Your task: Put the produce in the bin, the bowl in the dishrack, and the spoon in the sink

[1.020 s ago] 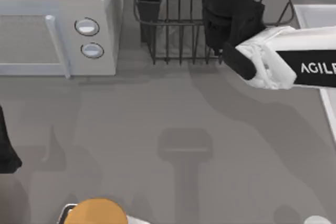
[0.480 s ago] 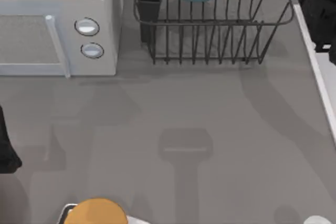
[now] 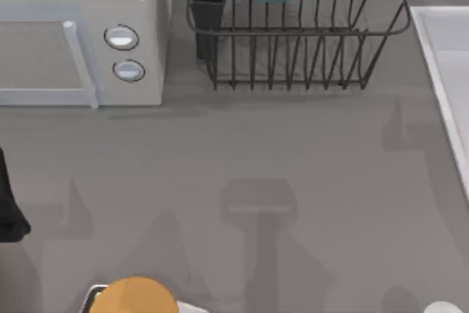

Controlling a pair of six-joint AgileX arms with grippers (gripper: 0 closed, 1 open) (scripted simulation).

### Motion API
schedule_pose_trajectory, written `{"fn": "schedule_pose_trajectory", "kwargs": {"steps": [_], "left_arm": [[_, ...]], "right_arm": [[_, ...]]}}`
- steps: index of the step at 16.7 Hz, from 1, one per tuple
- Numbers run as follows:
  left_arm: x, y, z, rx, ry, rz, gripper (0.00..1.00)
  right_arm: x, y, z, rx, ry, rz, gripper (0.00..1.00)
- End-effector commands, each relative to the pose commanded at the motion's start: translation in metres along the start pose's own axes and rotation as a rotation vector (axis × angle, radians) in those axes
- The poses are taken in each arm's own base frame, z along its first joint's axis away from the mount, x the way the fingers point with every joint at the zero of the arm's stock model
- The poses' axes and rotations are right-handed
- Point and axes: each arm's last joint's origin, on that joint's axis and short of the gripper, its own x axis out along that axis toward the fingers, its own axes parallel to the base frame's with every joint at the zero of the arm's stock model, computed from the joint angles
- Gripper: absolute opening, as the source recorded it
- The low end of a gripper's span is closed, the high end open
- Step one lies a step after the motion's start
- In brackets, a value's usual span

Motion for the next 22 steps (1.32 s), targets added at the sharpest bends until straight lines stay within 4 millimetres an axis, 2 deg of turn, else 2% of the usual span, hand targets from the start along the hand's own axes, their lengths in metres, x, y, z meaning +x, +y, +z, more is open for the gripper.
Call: {"fn": "schedule_pose_trajectory", "kwargs": {"steps": [2,4,7,10,12,18,22], "left_arm": [[0.0,0.0,0.0,0.0,0.0,0.0,1.0],[0.0,0.0,0.0,0.0,0.0,0.0,1.0],[0.0,0.0,0.0,0.0,0.0,0.0,1.0],[0.0,0.0,0.0,0.0,0.0,0.0,1.0],[0.0,0.0,0.0,0.0,0.0,0.0,1.0],[0.0,0.0,0.0,0.0,0.0,0.0,1.0],[0.0,0.0,0.0,0.0,0.0,0.0,1.0]], "right_arm": [[-0.033,-0.016,-0.019,0.004,-0.022,-0.002,1.0],[-0.056,-0.026,-0.046,0.003,-0.024,-0.004,1.0],[-0.073,-0.034,-0.088,0.003,-0.002,-0.007,1.0],[-0.079,-0.037,-0.114,0.012,0.008,-0.001,1.0],[-0.08,-0.038,-0.119,0.02,0.003,0.008,1.0],[-0.08,-0.038,-0.119,0.019,0.003,0.01,1.0],[-0.077,-0.041,-0.11,-0.074,0.12,-0.014,1.0]]}}
